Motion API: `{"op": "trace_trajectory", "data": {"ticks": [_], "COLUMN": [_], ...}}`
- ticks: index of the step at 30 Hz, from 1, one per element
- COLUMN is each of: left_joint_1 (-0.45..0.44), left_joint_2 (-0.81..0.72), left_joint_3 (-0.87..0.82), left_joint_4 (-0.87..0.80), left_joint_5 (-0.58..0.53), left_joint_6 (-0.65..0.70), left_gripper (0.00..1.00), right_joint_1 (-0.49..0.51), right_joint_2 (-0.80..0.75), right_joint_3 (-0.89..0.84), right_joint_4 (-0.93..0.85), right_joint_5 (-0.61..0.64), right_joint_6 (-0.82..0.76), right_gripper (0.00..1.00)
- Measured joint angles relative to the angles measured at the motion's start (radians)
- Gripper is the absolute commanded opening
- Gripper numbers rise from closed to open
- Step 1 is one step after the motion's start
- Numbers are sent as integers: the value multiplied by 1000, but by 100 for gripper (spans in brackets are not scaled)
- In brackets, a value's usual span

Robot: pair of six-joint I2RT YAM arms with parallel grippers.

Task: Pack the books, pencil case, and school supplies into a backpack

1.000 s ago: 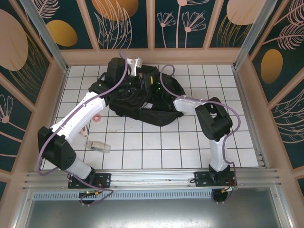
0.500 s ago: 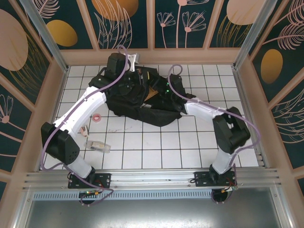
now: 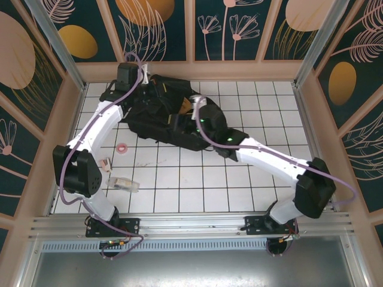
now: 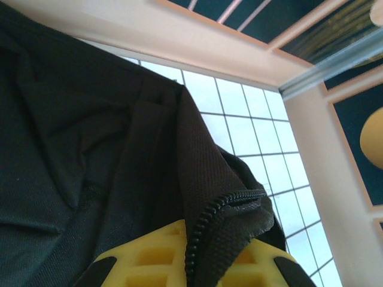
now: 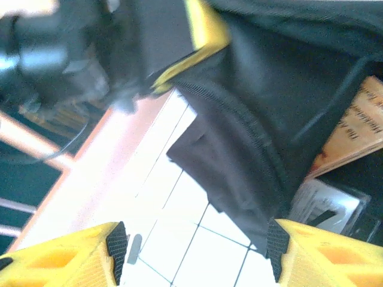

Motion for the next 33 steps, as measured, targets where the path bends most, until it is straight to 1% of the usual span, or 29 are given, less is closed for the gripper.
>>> {"op": "trace_trajectory", "data": {"ticks": [4,8,12,14,16,21,26,33], "left_joint_1": [42,97,204,242,263,267,269,278], "left_joint_2": [2,2,2,3,3,2,2,2], "left_joint_3": [0,0,-39,-60,-74,-95,-106,-106], "left_joint_4": [6,6,39,41,53,103,118,122], "left_joint_5": [10,-6,-2,-3,-11,-10,-9,2], "left_joint_6": [-1,9,-12,-19,-24,-38,-53,-64], "left_gripper": [0,0,0,0,0,0,0,0], "right_joint_1": [81,152,202,217,225,225,229,233], "right_joint_2": [201,444,694,782,856,950,984,1009], "right_joint_3": [193,389,614,696,758,805,806,794], "right_joint_4": [-66,-135,-223,-253,-270,-277,-253,-191], "right_joint_5": [-20,-34,-23,-11,2,39,52,36], "right_joint_6": [-95,-171,-234,-264,-286,-336,-377,-408], "right_gripper": [66,68,75,77,80,81,81,79]}}
